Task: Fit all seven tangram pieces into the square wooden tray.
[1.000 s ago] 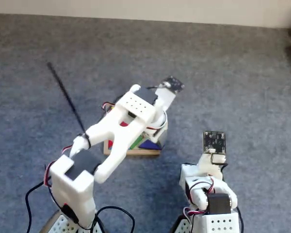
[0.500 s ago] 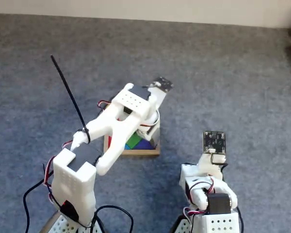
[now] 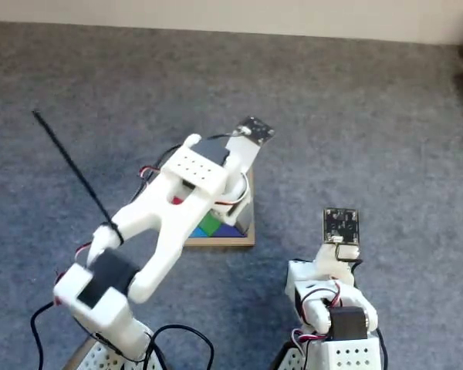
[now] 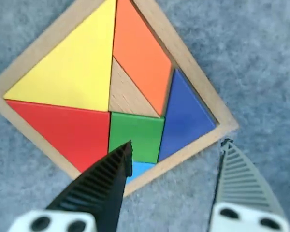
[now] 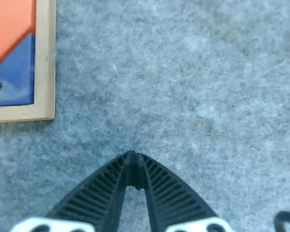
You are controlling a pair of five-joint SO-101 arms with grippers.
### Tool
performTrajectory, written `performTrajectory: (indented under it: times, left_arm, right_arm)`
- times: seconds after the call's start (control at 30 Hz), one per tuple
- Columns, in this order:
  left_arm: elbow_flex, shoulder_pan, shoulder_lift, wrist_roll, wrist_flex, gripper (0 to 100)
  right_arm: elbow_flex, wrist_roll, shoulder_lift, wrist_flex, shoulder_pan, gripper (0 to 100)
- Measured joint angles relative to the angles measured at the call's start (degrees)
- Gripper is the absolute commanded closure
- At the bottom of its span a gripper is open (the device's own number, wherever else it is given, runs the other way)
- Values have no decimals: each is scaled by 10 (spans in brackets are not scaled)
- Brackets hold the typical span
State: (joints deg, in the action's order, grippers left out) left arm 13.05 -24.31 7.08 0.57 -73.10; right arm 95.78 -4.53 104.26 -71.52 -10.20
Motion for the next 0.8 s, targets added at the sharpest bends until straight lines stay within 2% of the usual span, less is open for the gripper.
performTrajectory:
  times: [0.13,0.4,0.6,0.8]
  left_arm:
    - [79,0,-56,0,64,759]
    - [168,0,-138,0,149,999]
    - [202,2,-175,0,178,995]
    - [258,35,-242,0,227,994]
  right_arm:
    - [0,0,0,0,0,994]
    - [0,0,0,0,17,994]
    - [0,0,0,0,18,994]
    - [0,0,0,0,18,994]
